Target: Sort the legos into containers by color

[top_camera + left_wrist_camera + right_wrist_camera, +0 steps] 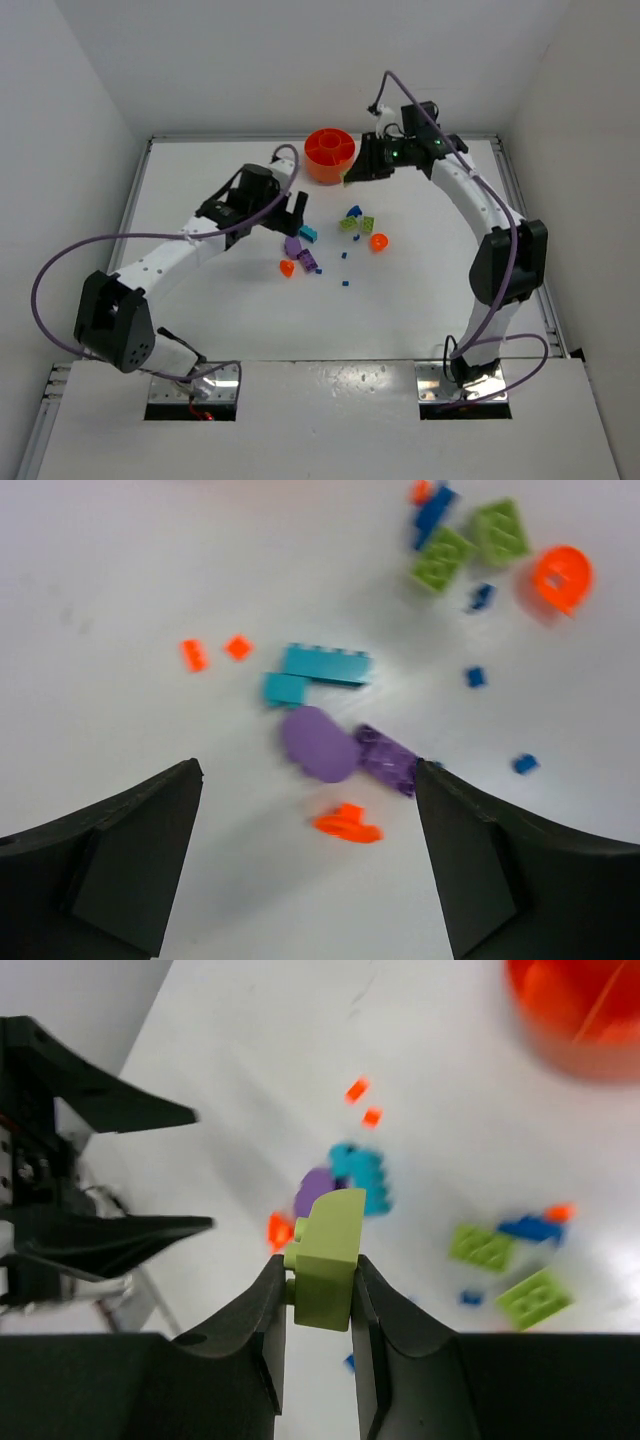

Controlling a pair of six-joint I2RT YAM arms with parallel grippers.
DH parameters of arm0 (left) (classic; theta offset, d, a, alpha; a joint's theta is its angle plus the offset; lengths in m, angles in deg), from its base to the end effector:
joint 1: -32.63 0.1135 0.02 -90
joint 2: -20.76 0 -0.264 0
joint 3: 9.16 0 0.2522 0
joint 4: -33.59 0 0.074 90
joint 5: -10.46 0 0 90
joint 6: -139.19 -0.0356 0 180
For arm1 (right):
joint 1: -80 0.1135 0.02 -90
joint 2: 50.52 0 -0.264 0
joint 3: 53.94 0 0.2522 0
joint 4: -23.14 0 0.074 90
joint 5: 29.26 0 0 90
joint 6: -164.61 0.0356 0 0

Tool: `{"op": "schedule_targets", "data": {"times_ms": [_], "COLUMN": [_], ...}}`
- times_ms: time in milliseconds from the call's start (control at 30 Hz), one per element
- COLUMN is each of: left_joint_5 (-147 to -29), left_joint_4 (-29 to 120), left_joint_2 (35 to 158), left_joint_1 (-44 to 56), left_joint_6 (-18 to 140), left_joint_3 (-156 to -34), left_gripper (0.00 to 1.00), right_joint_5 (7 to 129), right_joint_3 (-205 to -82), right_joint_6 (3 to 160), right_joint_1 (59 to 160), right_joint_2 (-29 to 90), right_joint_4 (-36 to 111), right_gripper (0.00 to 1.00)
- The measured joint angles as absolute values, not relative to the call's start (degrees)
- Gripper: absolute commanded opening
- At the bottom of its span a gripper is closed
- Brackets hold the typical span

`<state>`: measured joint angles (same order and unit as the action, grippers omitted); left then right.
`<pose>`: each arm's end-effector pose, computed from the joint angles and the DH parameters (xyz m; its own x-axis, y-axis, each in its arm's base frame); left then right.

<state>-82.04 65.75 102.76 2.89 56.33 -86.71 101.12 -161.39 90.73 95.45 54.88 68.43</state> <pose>0.2794 -0.1614 0.2900 -0.5792 0.1879 -0.7933 0.4576 0.8803 -0.1256 0.3946 0.1330 0.3078 -0.8170 -0.0064 -0.5766 -0.4486 0.6353 0.6286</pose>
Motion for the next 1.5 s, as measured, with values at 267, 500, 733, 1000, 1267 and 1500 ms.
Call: {"op": "schedule_targets", "data": {"times_ms": [267,500,733,1000,1267,1500], "left_joint_5": [-78.83,-78.44,-78.66,-80.19,-81.39,-81.76], "left_joint_4": [67.93,69.22,69.99,70.01,69.92,69.86], "left_joint_2": [98.56,98.45,98.56,100.85,101.47,101.51], "left_joint_1": [13.53,17.69,19.06,19.83,20.14,20.14], "left_joint_6": [57.35,58.34,58.75,59.82,60.37,60.44], "left_joint_3": [-86.16,-84.26,-83.78,-83.82,-83.8,-83.8], "left_gripper": [0.98,0.99,0.99,0.99,0.99,0.99], "right_joint_5": [93.71,87.22,83.18,80.36,76.07,73.06], "right_joint_3": [-177.63,-188.36,-193.01,-194.59,-196.42,-197.17], "right_joint_6": [89.13,91.23,93.24,94.77,95.38,95.43], "right_joint_1": [95.91,96.21,96.87,98.59,99.29,99.64], "right_joint_2": [66.08,79.32,83.01,85.53,89.2,90.03], "right_joint_4": [65.81,61.7,56.5,54.29,53.52,53.35], "right_gripper": [0.0,0.0,0.0,0.0,0.0,0.22]}}
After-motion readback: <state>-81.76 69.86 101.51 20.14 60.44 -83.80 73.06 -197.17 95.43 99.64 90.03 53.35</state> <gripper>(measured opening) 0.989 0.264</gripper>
